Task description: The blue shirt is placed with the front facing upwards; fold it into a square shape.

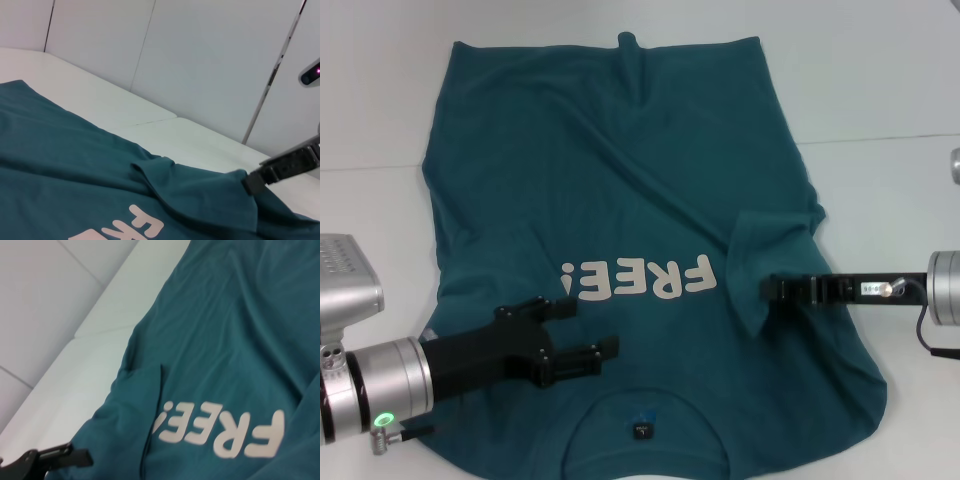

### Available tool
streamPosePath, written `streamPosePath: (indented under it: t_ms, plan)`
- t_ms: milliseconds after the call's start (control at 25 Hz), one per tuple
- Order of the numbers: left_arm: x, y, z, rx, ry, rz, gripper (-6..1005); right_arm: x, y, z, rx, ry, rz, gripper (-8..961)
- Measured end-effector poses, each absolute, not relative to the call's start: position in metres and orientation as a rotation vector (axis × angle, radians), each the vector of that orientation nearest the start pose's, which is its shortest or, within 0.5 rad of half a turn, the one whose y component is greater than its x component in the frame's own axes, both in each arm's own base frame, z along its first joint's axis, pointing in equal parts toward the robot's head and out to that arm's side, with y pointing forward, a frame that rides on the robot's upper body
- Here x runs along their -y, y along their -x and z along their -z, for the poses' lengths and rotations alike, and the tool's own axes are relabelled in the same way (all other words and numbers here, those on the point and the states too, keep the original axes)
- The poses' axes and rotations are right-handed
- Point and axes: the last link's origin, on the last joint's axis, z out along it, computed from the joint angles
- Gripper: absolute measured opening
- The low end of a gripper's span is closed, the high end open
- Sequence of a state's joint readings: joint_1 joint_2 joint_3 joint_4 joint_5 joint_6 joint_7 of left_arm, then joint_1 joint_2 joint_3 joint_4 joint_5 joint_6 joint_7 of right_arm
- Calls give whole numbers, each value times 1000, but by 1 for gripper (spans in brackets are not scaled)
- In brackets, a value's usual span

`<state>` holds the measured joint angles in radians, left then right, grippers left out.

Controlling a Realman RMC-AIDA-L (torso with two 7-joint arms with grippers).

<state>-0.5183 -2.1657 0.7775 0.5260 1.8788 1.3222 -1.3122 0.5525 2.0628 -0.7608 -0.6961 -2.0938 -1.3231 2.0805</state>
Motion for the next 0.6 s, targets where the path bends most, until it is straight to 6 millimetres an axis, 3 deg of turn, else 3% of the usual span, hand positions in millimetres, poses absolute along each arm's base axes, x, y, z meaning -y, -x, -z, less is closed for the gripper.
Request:
streamPosePath:
  t_ms: [320,600]
  plan:
    - [-327,260,60,764,2610,732,903,-351,-279,2,-1477,2429,-540,148]
    - [-327,260,60,767,2607,733,903,-347,-283,-11,-1489,2414,-599,173]
